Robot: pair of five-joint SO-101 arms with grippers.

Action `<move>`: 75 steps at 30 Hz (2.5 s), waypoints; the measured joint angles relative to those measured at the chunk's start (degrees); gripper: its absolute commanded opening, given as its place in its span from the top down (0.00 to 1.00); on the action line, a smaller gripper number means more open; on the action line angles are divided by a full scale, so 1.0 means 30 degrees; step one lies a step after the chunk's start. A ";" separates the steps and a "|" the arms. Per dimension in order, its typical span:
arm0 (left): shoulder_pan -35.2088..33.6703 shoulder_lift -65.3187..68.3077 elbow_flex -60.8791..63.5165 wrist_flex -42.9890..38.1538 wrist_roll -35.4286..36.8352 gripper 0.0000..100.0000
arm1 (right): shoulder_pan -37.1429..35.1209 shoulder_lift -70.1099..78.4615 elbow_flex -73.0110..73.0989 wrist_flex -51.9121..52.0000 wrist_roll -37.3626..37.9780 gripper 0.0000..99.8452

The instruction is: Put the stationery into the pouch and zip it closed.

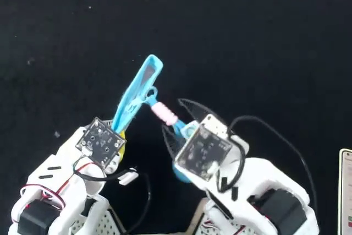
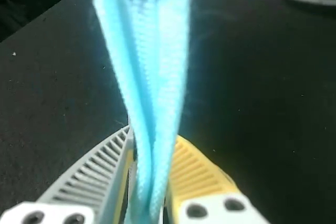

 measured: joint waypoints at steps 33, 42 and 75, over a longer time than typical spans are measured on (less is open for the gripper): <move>0.2022 0.0088 0.0029 0.0117 0.0000 0.97 | -0.0293 0.4220 0.0703 -0.4806 0.3634 0.79; 0.2081 0.0088 0.0029 0.0117 -0.0059 0.97 | -0.0293 0.3927 -0.1407 -0.2755 0.4103 0.79; 0.2315 0.0088 0.0322 0.0117 -0.0088 0.97 | -0.0293 0.4923 -0.3604 0.0264 0.6447 0.91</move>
